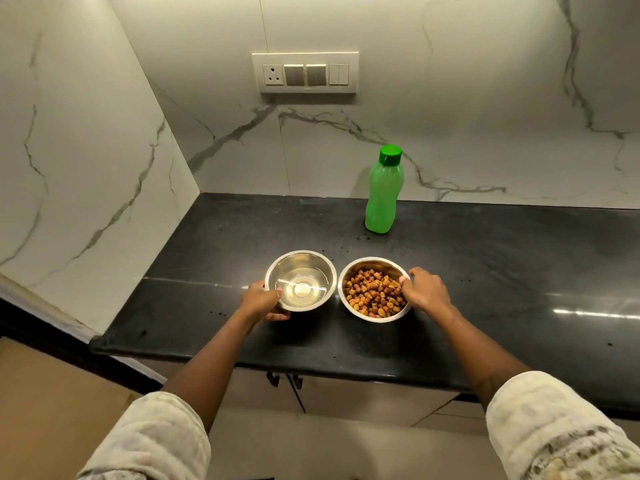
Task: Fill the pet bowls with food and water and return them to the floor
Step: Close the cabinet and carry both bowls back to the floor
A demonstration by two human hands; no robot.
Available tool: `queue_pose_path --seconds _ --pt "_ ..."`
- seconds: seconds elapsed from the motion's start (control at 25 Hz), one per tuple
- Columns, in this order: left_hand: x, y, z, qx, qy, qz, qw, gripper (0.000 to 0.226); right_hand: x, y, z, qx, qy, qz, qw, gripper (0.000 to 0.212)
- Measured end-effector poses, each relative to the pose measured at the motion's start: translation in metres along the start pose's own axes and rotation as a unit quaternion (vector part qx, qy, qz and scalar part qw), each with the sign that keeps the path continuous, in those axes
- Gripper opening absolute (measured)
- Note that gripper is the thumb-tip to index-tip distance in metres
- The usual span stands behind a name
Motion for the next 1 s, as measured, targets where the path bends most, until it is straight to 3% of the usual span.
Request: queue_pose_path --seconds 0.12,0.44,0.76,1.0 --pt "-0.009 0.01 0.012 0.003 0.074 -0.034 0.997 0.041 0.001 0.001 0.014 -0.06 -0.058 0.024 0.996 0.032" --pt "-0.032 0.041 -0.005 0.085 0.181 -0.067 0.978 0.045 -0.022 0.001 0.02 -0.081 -0.085 -0.022 0.993 0.025" --pt "-0.1 0.063 -0.129 0.214 0.249 -0.101 0.939 0.046 -0.13 0.053 0.062 -0.129 -0.12 -0.155 0.972 0.023" --pt "-0.178 0.088 -0.242 0.294 0.285 -0.137 0.902 0.046 -0.246 0.14 0.116 -0.216 -0.16 -0.258 0.928 0.019"
Point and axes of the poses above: each hand's wrist, its own y-axis away from the middle knuckle, its own z-axis out of the palm, x = y × z, the point moved 3 cm from there along -y, towards the middle knuckle, and after that the axes turned 15 degrees about x, right-handed, at the moved point
